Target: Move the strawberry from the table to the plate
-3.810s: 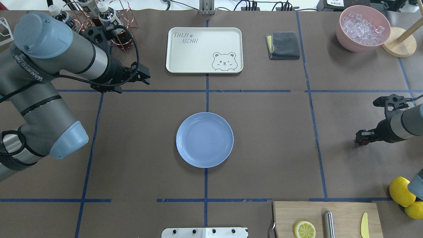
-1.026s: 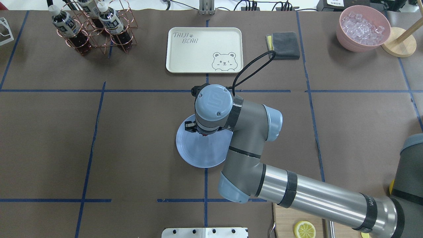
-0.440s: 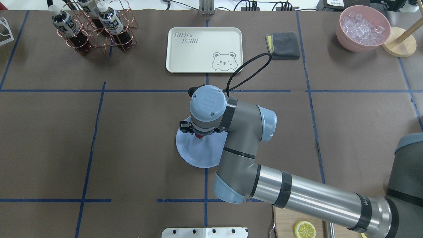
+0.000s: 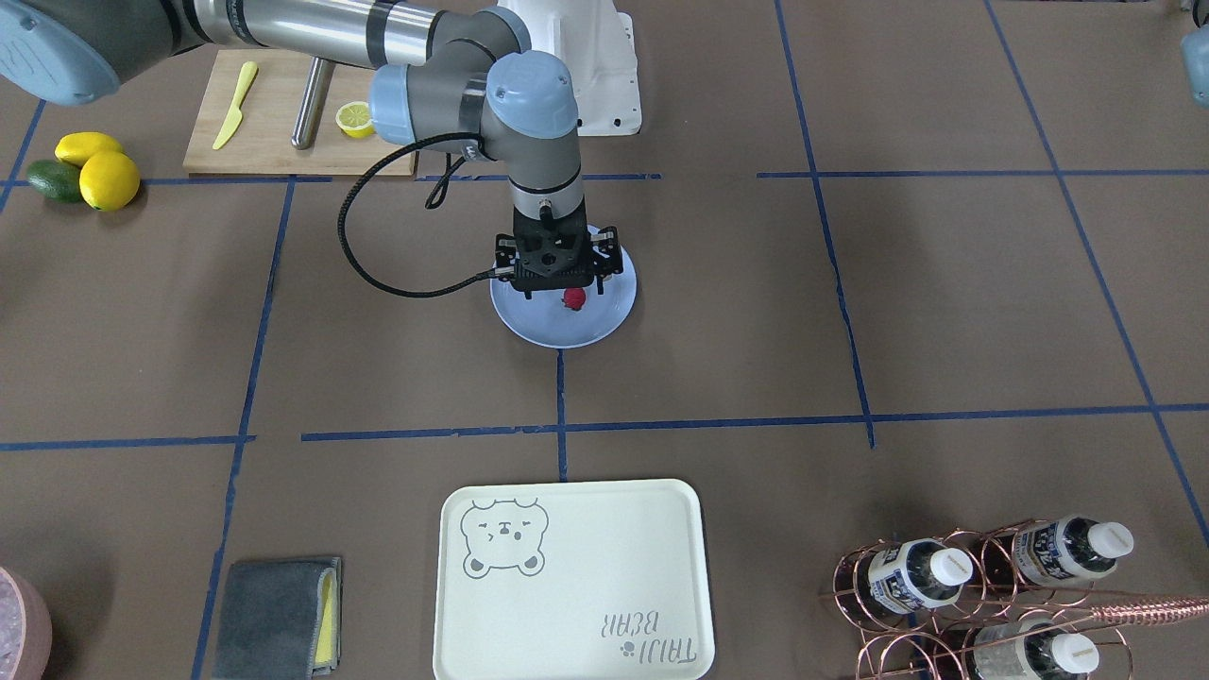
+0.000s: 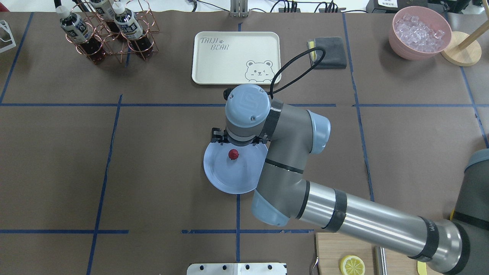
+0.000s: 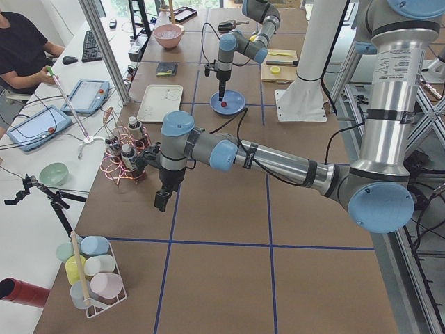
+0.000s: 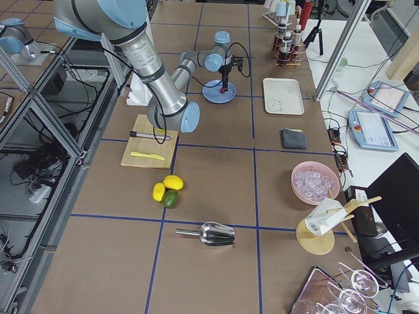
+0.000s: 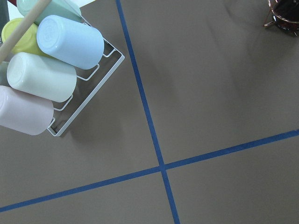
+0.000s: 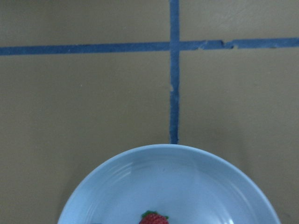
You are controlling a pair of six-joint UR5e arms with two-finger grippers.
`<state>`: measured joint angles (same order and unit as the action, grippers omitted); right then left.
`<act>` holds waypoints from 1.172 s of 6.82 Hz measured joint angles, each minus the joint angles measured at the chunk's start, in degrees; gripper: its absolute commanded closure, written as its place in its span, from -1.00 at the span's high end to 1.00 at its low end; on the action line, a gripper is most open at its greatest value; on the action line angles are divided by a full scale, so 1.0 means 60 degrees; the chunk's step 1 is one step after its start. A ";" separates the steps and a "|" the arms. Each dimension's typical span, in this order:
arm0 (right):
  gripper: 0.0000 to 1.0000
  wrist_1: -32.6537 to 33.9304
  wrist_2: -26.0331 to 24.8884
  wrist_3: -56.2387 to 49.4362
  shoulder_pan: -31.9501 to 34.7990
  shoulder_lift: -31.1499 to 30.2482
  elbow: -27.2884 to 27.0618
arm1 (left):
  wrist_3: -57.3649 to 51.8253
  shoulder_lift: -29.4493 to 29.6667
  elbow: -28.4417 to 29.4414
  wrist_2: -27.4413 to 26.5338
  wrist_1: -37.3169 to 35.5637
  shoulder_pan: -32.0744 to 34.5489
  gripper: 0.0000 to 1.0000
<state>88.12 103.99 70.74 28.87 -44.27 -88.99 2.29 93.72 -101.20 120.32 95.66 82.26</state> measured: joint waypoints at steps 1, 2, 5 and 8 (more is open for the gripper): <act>1.00 0.0677 0.0439 -0.0840 0.0695 -0.0541 -0.0783 | 0.0000 -0.0003 0.0089 0.0255 -0.0021 0.0000 1.00; 1.00 0.1164 0.1062 -0.2151 0.1653 -0.1349 -0.1583 | 0.0000 -0.0005 0.0237 0.0664 -0.0030 0.0001 1.00; 1.00 0.1420 0.3222 -0.6708 0.4811 -0.3963 -0.2501 | 0.0007 -0.0009 0.0381 0.1027 -0.0039 0.0001 1.00; 1.00 0.1426 0.4654 -1.0758 0.7653 -0.6331 -0.2395 | 0.0001 -0.0040 0.0453 0.1045 -0.0040 0.0021 1.00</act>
<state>96.68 131.92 6.19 74.78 -82.26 -103.36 2.29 93.48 -98.49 126.58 95.42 82.39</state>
